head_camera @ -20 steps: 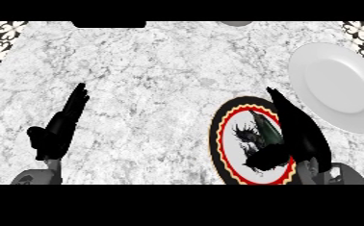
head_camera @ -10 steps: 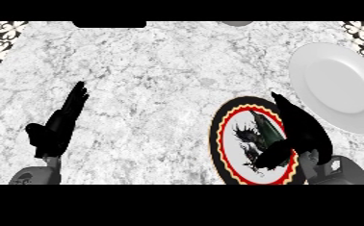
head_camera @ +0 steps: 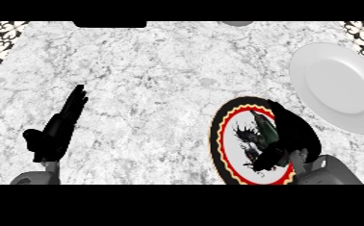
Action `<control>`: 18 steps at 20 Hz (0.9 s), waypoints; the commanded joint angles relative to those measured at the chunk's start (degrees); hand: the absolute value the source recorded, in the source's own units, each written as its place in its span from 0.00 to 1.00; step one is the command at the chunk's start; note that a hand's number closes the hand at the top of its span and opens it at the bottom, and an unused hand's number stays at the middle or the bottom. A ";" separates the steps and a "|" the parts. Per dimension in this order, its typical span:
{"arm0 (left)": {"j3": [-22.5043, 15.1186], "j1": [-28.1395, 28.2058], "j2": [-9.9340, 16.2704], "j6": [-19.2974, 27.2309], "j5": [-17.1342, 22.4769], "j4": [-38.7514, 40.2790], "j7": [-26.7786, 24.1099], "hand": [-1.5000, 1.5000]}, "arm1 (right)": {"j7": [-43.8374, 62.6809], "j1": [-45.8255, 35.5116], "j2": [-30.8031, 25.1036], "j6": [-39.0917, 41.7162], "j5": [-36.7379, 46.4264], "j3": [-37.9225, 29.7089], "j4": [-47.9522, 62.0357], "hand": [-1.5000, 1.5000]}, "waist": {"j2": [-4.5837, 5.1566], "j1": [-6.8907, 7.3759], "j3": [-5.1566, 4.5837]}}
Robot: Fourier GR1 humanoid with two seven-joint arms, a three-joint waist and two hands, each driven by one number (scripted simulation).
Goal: Pick the eggplant from the plate and place it in the plate
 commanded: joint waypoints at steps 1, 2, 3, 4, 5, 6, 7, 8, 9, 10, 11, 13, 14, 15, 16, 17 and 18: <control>-1.13 0.06 -2.30 2.33 -2.44 0.29 -0.80 0.50 | 5.34 -0.57 0.94 3.24 1.85 -0.74 3.31 0.00 | 0.03 -0.16 0.01; 0.04 0.02 -0.52 1.45 -1.13 -2.82 2.16 0.50 | 5.56 1.10 0.79 2.67 3.29 0.21 2.77 0.00 | -0.05 -0.13 0.03; -0.58 0.41 -1.05 1.19 -1.61 -2.93 1.54 0.50 | 7.40 -1.29 4.16 2.77 4.63 1.28 4.58 0.00 | -0.01 0.06 0.02; -0.08 0.08 -1.14 1.01 -1.05 -2.41 2.39 0.50 | 2.21 -1.28 2.08 3.38 3.08 -1.80 8.82 0.00 | 0.06 0.07 0.03; -1.03 -2.34 -3.09 2.04 -2.37 1.24 0.98 0.50 | 1.65 -1.12 2.69 2.93 3.37 -2.09 10.10 0.00 | 0.12 -0.21 0.02; 1.95 -3.48 0.04 -0.57 -0.01 0.47 3.50 0.50 | 0.90 -0.63 1.17 4.91 2.67 -3.95 7.96 0.00 | 0.04 -0.29 0.02; 1.16 -3.02 -1.27 0.25 -0.21 -2.07 4.74 0.50 | 1.33 2.73 0.44 4.95 3.68 -3.23 4.04 0.00 | -0.04 -0.42 0.02; 0.25 -1.97 -2.49 0.99 -2.37 0.27 1.83 0.50 | -3.54 -0.80 4.96 3.68 4.54 -3.89 12.95 0.00 | 0.07 -0.09 0.03; 1.45 -2.10 -1.32 0.02 -2.84 3.31 -1.66 0.50 | -2.54 2.61 4.67 4.00 2.56 -4.45 8.08 1.00 | 0.04 -0.35 0.02; 1.02 0.15 -1.71 -0.46 -2.08 0.91 -1.60 0.50 | -2.90 0.64 5.33 6.65 2.60 -2.69 9.66 1.00 | 0.03 -0.08 0.02; 1.31 -0.09 -2.00 0.30 -1.73 -1.67 1.86 0.50 | -4.88 0.23 4.51 8.15 1.74 -4.77 8.84 1.00 | 0.00 -0.10 0.03; 1.01 -0.78 -2.65 0.34 -2.21 -0.69 1.51 0.50 | -8.70 3.62 4.17 5.82 4.33 -3.63 10.60 1.00 | 0.01 -0.20 0.04; 2.60 -0.16 -0.54 -2.05 -1.00 -0.83 1.27 0.50 | -6.62 -2.31 6.33 8.08 4.26 -5.22 12.90 1.00 | 0.04 0.07 0.03; 3.56 -3.76 0.41 -2.43 -0.74 1.68 2.75 0.50 | -9.64 2.76 5.80 4.77 5.54 -3.78 12.15 1.00 | 0.05 -0.28 0.03; 0.03 0.28 -3.48 0.57 -3.32 -2.22 1.45 0.50 | -9.37 2.68 7.24 3.76 6.76 -3.44 12.13 1.00 | 0.00 -0.09 0.04; 2.04 -2.25 -1.72 -0.64 -1.12 -3.30 5.66 0.50 | -12.72 2.59 5.66 4.20 6.07 -5.24 12.74 1.00 | 0.01 -0.12 0.05; 1.63 0.01 -1.92 -0.71 -1.90 -2.76 3.98 0.50 | -12.23 2.46 6.14 4.84 6.56 -4.71 12.49 1.00 | 0.01 -0.05 0.04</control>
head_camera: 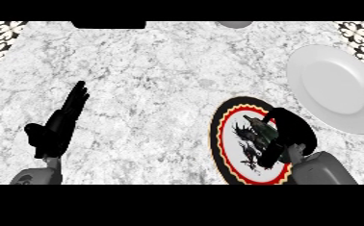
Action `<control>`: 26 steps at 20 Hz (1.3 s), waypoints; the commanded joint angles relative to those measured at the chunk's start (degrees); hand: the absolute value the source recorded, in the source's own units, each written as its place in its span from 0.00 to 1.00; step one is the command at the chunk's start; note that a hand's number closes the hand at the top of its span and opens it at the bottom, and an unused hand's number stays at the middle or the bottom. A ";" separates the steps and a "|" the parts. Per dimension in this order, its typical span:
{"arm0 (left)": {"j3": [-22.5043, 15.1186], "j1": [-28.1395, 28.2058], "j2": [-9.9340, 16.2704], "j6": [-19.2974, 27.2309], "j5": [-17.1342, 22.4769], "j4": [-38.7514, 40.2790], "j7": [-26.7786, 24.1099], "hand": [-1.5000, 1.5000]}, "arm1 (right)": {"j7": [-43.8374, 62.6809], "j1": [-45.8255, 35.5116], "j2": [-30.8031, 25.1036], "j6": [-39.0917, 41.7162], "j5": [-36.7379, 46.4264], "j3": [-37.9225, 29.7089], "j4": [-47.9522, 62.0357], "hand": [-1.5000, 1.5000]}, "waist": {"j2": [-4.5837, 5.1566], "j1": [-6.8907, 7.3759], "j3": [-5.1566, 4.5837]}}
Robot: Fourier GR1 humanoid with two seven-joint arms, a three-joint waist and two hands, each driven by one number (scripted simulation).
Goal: Pick the eggplant from the plate and place it in the plate
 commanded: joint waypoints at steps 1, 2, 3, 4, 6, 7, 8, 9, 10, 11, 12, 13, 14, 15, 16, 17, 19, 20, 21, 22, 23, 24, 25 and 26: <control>1.73 0.47 1.34 -2.46 0.59 2.16 -2.20 0.50 | -2.74 0.62 2.58 0.12 2.67 1.63 2.69 1.00 | 0.83 0.17 0.91; 1.42 -0.20 1.03 -0.49 0.13 -0.03 0.76 0.50 | -10.55 8.90 -5.15 -4.29 1.70 -2.58 -0.54 1.00 | 0.71 -0.59 0.96; 1.64 1.45 0.24 -0.15 -0.08 1.85 -3.18 0.50 | -13.85 10.94 -10.75 -4.85 -0.32 -7.49 -1.17 1.00 | 0.64 -1.69 0.96; 2.52 1.96 1.07 -0.36 0.99 0.49 -1.33 0.50 | -17.34 12.75 -14.95 -5.83 -2.00 -12.04 0.13 1.00 | 0.38 -3.31 1.11; 2.97 4.75 0.55 0.72 0.65 1.14 -2.52 0.50 | -20.84 15.46 -18.39 -9.45 -4.15 -19.30 1.04 1.00 | -0.18 -5.97 1.23; 3.66 4.24 0.94 1.71 0.58 0.19 -1.56 0.50 | -22.71 16.04 -19.80 -10.58 -5.40 -22.65 2.67 1.00 | -0.57 -7.32 1.50; 3.51 3.93 0.55 1.41 0.82 0.57 -1.84 0.50 | -27.06 17.74 -22.28 -11.49 -5.95 -25.29 4.06 1.00 | -0.19 -7.09 1.36; 3.73 4.06 0.27 1.78 1.10 0.03 -1.47 0.50 | -30.83 20.39 -23.66 -13.36 -5.91 -27.30 5.11 1.00 | -0.34 -7.35 1.38; 3.34 3.79 -0.29 2.15 0.80 -0.14 -1.83 0.50 | -35.00 21.08 -25.30 -15.26 -5.76 -29.90 7.22 1.00 | -0.09 -6.51 1.37; 4.34 4.49 1.59 0.31 1.56 0.06 -2.48 0.50 | -38.95 23.07 -26.39 -16.92 -6.46 -32.41 8.28 1.00 | -0.13 -6.16 1.29; 3.65 5.15 0.94 0.31 1.30 -0.14 -2.65 0.50 | -43.20 24.66 -26.75 -19.05 -6.75 -34.62 10.35 1.00 | 0.03 -5.24 1.27; 3.80 3.92 1.49 0.44 1.13 0.21 -1.31 0.50 | -48.07 26.74 -26.34 -21.10 -7.20 -36.05 11.97 1.00 | 0.07 -5.75 1.34; 1.81 5.65 -0.58 1.76 -0.47 -1.84 -3.25 0.50 | -52.67 27.35 -25.47 -22.23 -9.24 -38.21 14.12 1.00 | 0.10 -4.06 1.31; 2.79 4.53 0.94 0.67 0.72 -2.26 -0.64 0.50 | -54.71 29.59 -27.70 -20.33 -13.01 -42.26 11.75 1.00 | -0.04 -4.39 1.10; 2.31 4.78 -0.10 0.41 -0.03 1.27 -3.99 0.50 | -59.19 30.56 -28.85 -19.28 -14.47 -44.54 14.60 1.00 | 0.30 -4.06 1.02; 1.76 3.64 0.29 0.23 -0.28 -0.23 -2.33 0.50 | -63.77 32.09 -27.96 -20.80 -14.28 -45.99 17.80 1.00 | 0.40 -3.12 1.07; 1.46 5.77 -0.10 -0.61 -0.09 -0.64 -3.58 0.50 | -67.79 36.61 -28.31 -19.96 -17.05 -50.56 14.88 1.00 | 0.34 -2.62 0.93; 1.87 2.36 0.06 0.52 -0.71 0.79 -2.08 0.50 | -70.23 37.28 -28.38 -18.85 -19.06 -53.16 16.01 1.00 | 0.45 -2.61 0.92; 2.62 0.29 1.91 -0.96 0.90 -2.67 2.50 0.50 | -67.30 35.83 -29.18 -18.12 -18.60 -53.82 14.27 1.00 | 0.53 -1.53 0.91; 1.40 1.90 -0.54 -1.08 0.57 0.09 -0.66 0.50 | -72.04 38.29 -26.97 -20.73 -17.92 -55.22 14.85 1.00 | 0.56 -1.68 0.90; 1.95 2.89 0.05 -0.31 -0.24 -1.49 -1.50 0.50 | -70.45 38.10 -28.17 -19.19 -18.34 -56.87 13.51 1.00 | 0.59 -1.11 0.88; 1.93 1.38 0.49 -0.44 -0.40 0.19 0.16 0.50 | -70.03 38.40 -29.48 -17.90 -20.83 -59.49 10.55 1.00 | 0.55 -1.64 0.84; 1.04 2.02 -0.32 0.67 -1.06 -2.78 0.79 0.50 | -71.12 37.84 -30.20 -17.78 -21.60 -61.76 11.97 1.00 | 0.51 -1.31 0.88; 0.81 0.96 -1.17 0.34 -1.07 -0.16 -0.34 0.50 | -70.61 36.74 -28.35 -20.03 -21.01 -61.84 10.24 1.00 | 0.62 -1.23 0.86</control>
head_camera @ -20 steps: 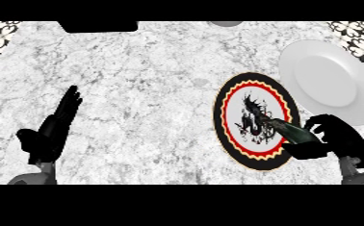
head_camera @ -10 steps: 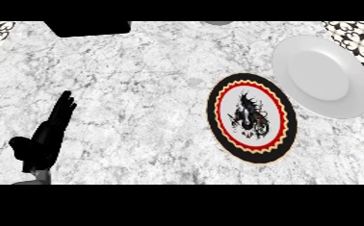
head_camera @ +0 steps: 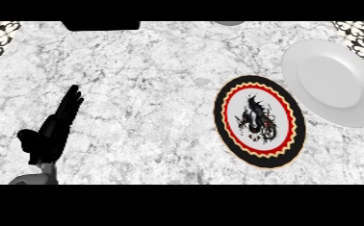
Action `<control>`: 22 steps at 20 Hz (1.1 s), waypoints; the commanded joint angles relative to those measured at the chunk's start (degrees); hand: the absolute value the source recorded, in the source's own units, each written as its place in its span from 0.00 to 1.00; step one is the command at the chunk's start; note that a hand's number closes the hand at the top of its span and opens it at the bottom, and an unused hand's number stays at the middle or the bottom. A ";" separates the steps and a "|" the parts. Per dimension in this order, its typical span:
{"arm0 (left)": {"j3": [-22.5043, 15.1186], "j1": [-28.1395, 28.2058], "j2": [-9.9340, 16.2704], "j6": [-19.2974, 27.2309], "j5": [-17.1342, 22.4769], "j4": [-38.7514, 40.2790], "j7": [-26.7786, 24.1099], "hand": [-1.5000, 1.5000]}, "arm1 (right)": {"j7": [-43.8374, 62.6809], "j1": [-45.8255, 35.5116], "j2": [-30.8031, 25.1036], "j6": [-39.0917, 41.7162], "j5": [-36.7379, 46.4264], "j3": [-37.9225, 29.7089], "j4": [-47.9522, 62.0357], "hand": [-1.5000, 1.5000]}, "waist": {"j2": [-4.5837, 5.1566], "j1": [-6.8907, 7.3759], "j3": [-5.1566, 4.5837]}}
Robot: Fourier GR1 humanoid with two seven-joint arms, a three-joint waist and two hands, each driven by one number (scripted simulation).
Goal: Pick the eggplant from the plate and place it in the plate
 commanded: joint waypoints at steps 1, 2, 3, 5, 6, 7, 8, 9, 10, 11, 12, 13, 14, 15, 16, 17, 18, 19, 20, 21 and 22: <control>-0.26 0.97 0.39 -1.31 0.57 -2.01 1.81 0.50 | -4.16 0.77 -0.53 -1.09 -2.93 -8.11 -1.82 1.00 | 0.02 0.84 -0.02; 1.19 0.26 1.00 -2.06 0.44 2.04 -2.53 0.50 | 1.65 -0.63 0.60 -2.42 -1.36 -6.46 -6.70 1.00 | 0.22 1.13 -0.09; 0.45 -0.48 0.30 -0.95 0.25 -0.87 0.71 0.50 | 0.27 -0.55 1.54 -3.07 -1.14 -7.42 -7.45 1.00 | 0.17 1.21 -0.05; -0.67 1.60 -1.17 -1.11 -0.96 -0.98 -1.28 0.50 | 0.80 0.97 3.44 -0.90 0.66 -8.76 -10.36 1.00 | 0.22 1.41 -0.03; -0.92 -1.46 -2.47 0.82 -1.69 1.09 -0.45 0.50 | 3.74 -2.41 0.86 1.03 -1.00 -8.12 -10.61 1.00 | 0.29 1.50 -0.04; 1.23 -0.09 0.52 -2.67 -0.61 4.49 -4.46 0.50 | 5.91 -2.85 -0.23 3.48 -2.50 -8.46 -12.68 1.00 | 0.31 1.52 -0.07; 0.20 -3.14 -1.82 0.21 -1.76 2.87 -2.10 0.50 | 2.19 -4.56 1.22 3.43 -1.46 -8.55 -8.80 1.00 | 0.30 1.58 -0.02; -1.34 0.06 -1.99 0.25 -2.52 -1.07 -0.14 0.50 | 7.56 -5.04 2.18 2.44 0.17 -6.79 -14.24 1.00 | 0.26 1.82 -0.02; 0.62 -4.21 -1.04 -1.67 -1.17 4.10 -1.64 0.50 | 5.67 -8.55 1.96 1.62 2.13 -4.81 -10.14 1.00 | 0.37 1.86 -0.01; 1.20 -0.40 -0.17 -2.73 -0.39 1.43 -1.89 0.50 | 9.19 -8.28 0.73 4.48 1.12 -6.11 -12.93 1.00 | 0.30 1.93 -0.02; -0.88 -1.74 -2.32 0.08 -3.17 2.18 -1.33 0.50 | 9.54 -11.47 1.68 2.60 2.85 -3.25 -11.67 1.00 | 0.36 2.07 -0.01; 1.06 -2.95 -0.76 -1.61 -1.88 4.22 -2.13 0.50 | 9.86 -12.12 -1.64 6.79 1.71 -4.97 -10.07 1.00 | 0.36 1.94 -0.02; -0.04 1.05 -1.24 -1.97 -2.09 0.26 -1.73 0.50 | 12.32 -11.05 1.49 5.35 3.87 -3.90 -15.29 1.00 | 0.28 1.95 -0.02; 1.26 -4.06 -0.76 -2.60 -1.48 5.06 -2.59 0.50 | 15.13 -14.64 -1.24 6.76 3.60 -2.37 -13.51 1.00 | 0.39 2.01 -0.03; 1.53 -2.34 -0.20 -3.28 -1.40 4.58 -3.65 0.50 | 15.50 -16.57 -1.68 7.78 3.07 -1.46 -13.40 1.00 | 0.38 2.19 -0.03; -3.07 -1.63 -5.37 2.35 -4.67 -0.32 1.08 0.50 | 15.55 -16.46 1.92 5.51 4.83 2.75 -15.14 1.00 | 0.36 2.51 0.01; 1.26 -3.47 -1.73 -1.62 -1.72 3.63 -1.83 0.50 | 16.45 -18.30 -0.03 8.75 4.28 1.10 -13.60 1.00 | 0.36 2.09 -0.01; -0.11 0.02 -1.67 -1.20 -2.43 -1.35 -0.53 0.50 | 16.12 -23.39 -0.41 6.99 4.91 4.45 -8.14 1.00 | 0.44 3.14 0.03; -0.79 -2.96 -2.82 -0.40 -2.83 -0.35 1.11 0.50 | 17.94 -26.64 -1.15 6.89 6.34 6.84 -7.50 1.00 | 0.52 3.15 0.02; 0.92 -2.54 -1.03 -3.10 -1.68 3.25 -1.70 0.50 | 17.86 -28.07 0.11 7.52 6.02 7.74 -6.64 1.00 | 0.51 2.83 0.00; 0.80 -3.01 -1.72 -2.17 -1.72 2.00 0.43 0.50 | 14.96 -29.18 1.44 7.26 6.25 8.26 -4.39 1.00 | 0.46 2.67 0.02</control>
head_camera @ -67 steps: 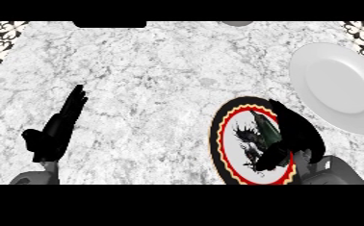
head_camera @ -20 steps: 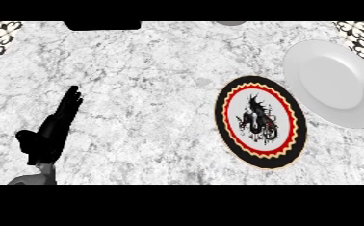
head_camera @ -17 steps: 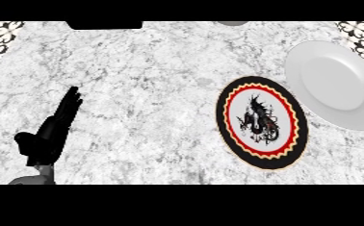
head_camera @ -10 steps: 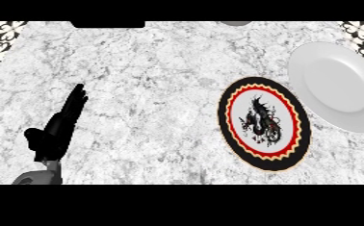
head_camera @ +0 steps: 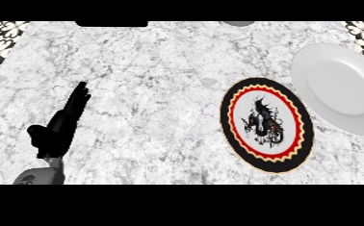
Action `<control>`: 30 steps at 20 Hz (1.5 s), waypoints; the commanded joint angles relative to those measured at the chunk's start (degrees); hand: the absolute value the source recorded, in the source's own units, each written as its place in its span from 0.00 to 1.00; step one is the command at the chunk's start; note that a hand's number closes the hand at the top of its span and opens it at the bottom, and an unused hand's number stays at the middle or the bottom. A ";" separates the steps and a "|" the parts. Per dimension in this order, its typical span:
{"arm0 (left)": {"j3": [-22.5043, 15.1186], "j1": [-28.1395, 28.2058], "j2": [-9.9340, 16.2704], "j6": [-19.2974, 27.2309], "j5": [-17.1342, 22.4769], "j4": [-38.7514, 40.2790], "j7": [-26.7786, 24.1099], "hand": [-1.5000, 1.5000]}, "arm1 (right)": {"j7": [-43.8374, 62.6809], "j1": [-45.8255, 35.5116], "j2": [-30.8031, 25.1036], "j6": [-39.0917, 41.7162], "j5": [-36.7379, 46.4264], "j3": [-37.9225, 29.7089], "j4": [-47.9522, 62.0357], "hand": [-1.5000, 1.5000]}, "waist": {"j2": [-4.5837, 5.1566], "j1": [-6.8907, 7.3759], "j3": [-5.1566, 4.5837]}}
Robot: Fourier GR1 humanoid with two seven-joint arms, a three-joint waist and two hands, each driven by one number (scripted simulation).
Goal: Pick the eggplant from the plate and place it in the plate
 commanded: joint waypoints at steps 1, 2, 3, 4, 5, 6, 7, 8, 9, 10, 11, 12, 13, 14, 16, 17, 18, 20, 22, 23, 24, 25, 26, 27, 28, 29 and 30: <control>0.35 -1.06 0.02 -0.65 0.02 0.70 0.27 0.50 | -1.60 -10.06 1.33 -0.38 2.82 6.40 9.18 1.00 | 0.13 0.43 0.05; 0.31 -0.88 0.68 -1.95 0.88 -0.70 2.24 0.50 | -0.47 -11.81 3.48 -3.31 5.85 9.05 9.81 1.00 | 0.14 0.65 0.06; 0.03 -0.16 -0.54 -0.20 -0.30 -0.31 0.65 0.50 | 1.43 -14.23 3.62 -2.12 6.24 10.59 9.35 1.00 | 0.10 0.52 0.03; 0.39 -4.06 -0.95 1.09 -1.72 4.65 -0.82 0.50 | -1.48 -15.57 4.98 -3.00 6.67 11.24 11.16 1.00 | 0.17 0.15 0.03; -0.53 1.89 0.11 -0.70 -0.42 -4.21 3.02 0.50 | 2.04 -19.34 3.91 -2.64 8.11 12.07 13.02 1.00 | 0.04 0.80 0.05; 0.22 1.11 0.15 -1.56 -0.59 0.80 -1.82 0.50 | 3.95 -18.98 8.32 -5.24 9.87 14.73 11.24 1.00 | 0.10 0.52 0.02; -0.45 0.51 -1.32 -0.26 -0.74 -1.83 0.86 0.50 | 0.20 -22.71 5.55 -2.91 9.68 13.18 17.61 1.00 | 0.04 0.25 0.04; 0.43 -1.30 -0.32 -1.14 -0.19 -0.25 0.43 0.50 | 1.05 -23.87 8.96 -5.38 11.45 15.93 17.73 1.00 | 0.13 0.47 0.04; -0.71 2.80 -1.91 -0.25 -1.46 0.05 -2.91 0.50 | -0.40 -26.22 9.45 -6.37 11.68 15.34 22.25 1.00 | 0.17 0.75 0.05; -0.34 0.95 -0.97 -0.85 -0.95 -1.54 1.93 0.50 | -1.15 -26.94 9.24 -5.72 12.13 14.71 24.28 1.00 | 0.04 0.16 0.04; -0.18 3.12 -0.86 -1.35 -1.41 0.10 -3.21 0.50 | -3.61 -25.26 12.67 -9.55 12.77 15.18 25.84 1.00 | 0.11 0.32 0.05; 1.59 -2.13 -0.05 -0.86 -0.88 2.90 -0.46 0.50 | 1.15 -30.85 11.64 -7.13 14.41 17.04 26.76 1.00 | 0.13 0.22 0.03; -0.47 -0.68 -0.78 -0.62 -0.78 -3.22 3.67 0.50 | 0.89 -29.13 16.30 -13.07 11.97 14.12 26.25 1.00 | 0.11 0.69 0.10; 2.24 -2.55 0.72 -1.77 0.61 1.25 0.90 0.50 | 0.79 -30.51 16.49 -12.84 9.38 11.59 28.60 1.00 | 0.29 0.55 0.09; 1.20 0.28 0.14 -1.33 -0.41 -1.44 0.59 0.50 | 1.18 -31.38 17.12 -14.31 9.91 11.02 31.38 0.00 | 0.07 0.18 0.06; 0.60 2.25 -0.96 -0.23 -0.99 -3.34 1.75 0.50 | 1.53 -32.16 14.92 -12.83 10.69 10.86 33.10 0.00 | -0.01 0.02 0.05; 2.06 -0.04 0.05 -2.25 0.38 0.44 -1.36 0.50 | 0.36 -36.12 16.61 -16.11 12.64 11.60 39.89 0.00 | 0.27 0.58 0.06; 2.05 -0.77 0.54 -2.71 -0.42 2.17 -2.42 0.50 | -2.15 -36.89 16.03 -15.11 11.52 10.19 45.14 0.00 | 0.30 0.41 0.07; 0.86 -0.50 -1.40 -1.16 -0.43 -0.96 0.84 0.50 | 4.18 -44.74 15.58 -12.66 12.11 11.14 47.14 0.00 | 0.26 0.88 0.07; 2.14 0.19 0.47 -2.84 0.70 -2.09 1.54 0.50 | -0.62 -42.30 16.17 -14.83 10.19 8.66 49.27 0.00 | 0.20 0.56 0.09; 2.14 -0.39 0.02 -1.69 -0.83 0.52 -0.02 0.50 | 3.30 -41.50 19.29 -17.03 10.99 10.47 43.98 0.00 | 0.01 -0.10 0.03; 1.10 -0.47 -0.79 -1.00 -1.54 -0.40 0.16 0.50 | -3.30 -42.14 16.87 -16.52 7.99 6.57 49.06 0.00 | 0.21 0.28 0.09; 2.03 -1.76 -0.11 -1.24 -0.69 -0.19 1.76 0.50 | -5.48 -38.99 16.55 -16.57 5.42 4.51 45.66 0.00 | 0.07 -0.31 0.09; 0.47 -0.42 -1.79 -0.01 -2.50 0.99 -0.71 0.50 | -6.72 -40.61 15.81 -17.48 4.01 2.42 47.38 0.00 | 0.24 -0.02 0.12; -0.07 0.47 -2.90 1.31 -3.21 -0.09 -1.57 0.50 | -6.02 -41.46 17.53 -19.34 2.76 1.32 46.65 0.00 | 0.17 0.08 0.11; 1.83 -1.15 -0.54 -1.31 -1.12 1.26 -0.38 0.50 | -8.98 -40.06 18.75 -21.13 1.06 -0.39 46.22 0.00 | 0.19 -0.20 0.12; 1.97 -1.27 -0.68 0.00 -1.46 -0.12 1.53 0.50 | -9.50 -39.47 18.08 -18.85 -1.61 -2.05 43.65 0.00 | -0.11 -0.75 0.11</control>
